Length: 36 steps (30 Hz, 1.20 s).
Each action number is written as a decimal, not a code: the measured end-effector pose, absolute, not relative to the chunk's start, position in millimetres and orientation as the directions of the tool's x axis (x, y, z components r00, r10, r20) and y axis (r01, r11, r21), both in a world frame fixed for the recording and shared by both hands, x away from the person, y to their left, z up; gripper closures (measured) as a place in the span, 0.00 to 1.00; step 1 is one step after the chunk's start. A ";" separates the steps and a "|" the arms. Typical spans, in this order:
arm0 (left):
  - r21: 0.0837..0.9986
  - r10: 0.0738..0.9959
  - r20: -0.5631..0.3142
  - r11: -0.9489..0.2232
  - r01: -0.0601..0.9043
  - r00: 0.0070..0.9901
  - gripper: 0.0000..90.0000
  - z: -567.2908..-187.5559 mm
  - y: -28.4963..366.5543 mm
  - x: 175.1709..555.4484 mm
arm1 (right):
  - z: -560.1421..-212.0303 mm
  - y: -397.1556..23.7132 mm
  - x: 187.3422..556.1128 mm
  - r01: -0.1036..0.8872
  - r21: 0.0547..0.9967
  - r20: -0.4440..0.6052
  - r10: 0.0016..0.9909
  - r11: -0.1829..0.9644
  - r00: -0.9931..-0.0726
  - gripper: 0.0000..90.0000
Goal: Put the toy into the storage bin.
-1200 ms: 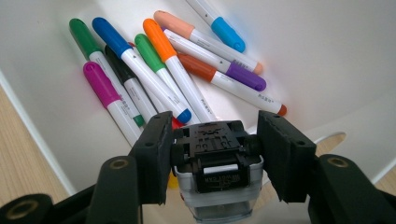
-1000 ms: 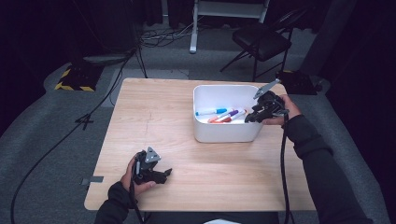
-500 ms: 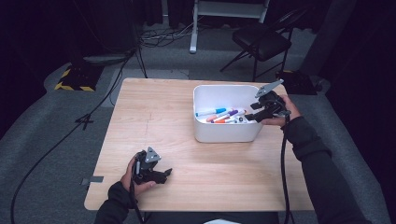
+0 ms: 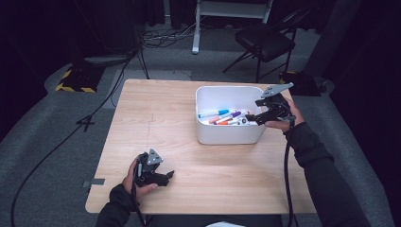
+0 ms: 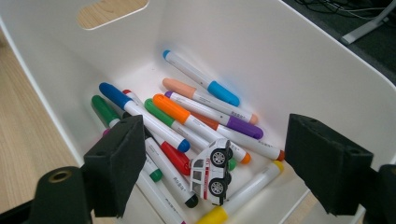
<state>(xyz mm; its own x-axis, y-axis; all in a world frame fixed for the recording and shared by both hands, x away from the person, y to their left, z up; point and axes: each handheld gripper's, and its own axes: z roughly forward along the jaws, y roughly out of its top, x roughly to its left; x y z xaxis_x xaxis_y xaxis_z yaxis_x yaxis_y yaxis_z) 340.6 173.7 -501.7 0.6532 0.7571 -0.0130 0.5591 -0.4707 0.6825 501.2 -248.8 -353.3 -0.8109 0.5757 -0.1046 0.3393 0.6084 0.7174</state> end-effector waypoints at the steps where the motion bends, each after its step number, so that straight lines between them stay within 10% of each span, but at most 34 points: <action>1: 0.682 0.756 -0.014 -0.472 0.559 0.655 0.16 -501.6 173.8 340.6 | -352.8 -248.9 498.5 0.329 0.726 -0.106 0.572 0.604 -0.813 0.24; 36: 0.683 0.756 -0.014 -0.471 0.559 0.654 0.16 -501.7 173.7 340.7 | -364.9 -284.6 412.2 0.199 0.825 -0.159 0.555 0.529 -0.817 0.28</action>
<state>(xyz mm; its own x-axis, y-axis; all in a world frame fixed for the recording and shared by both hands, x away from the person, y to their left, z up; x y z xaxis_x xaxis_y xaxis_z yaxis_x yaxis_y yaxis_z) 340.7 173.7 -501.7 0.6543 0.7562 -0.0138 0.5588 -0.4710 0.6826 412.2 -284.6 -364.9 -0.8167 0.5546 -0.1592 0.1987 0.5294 0.8248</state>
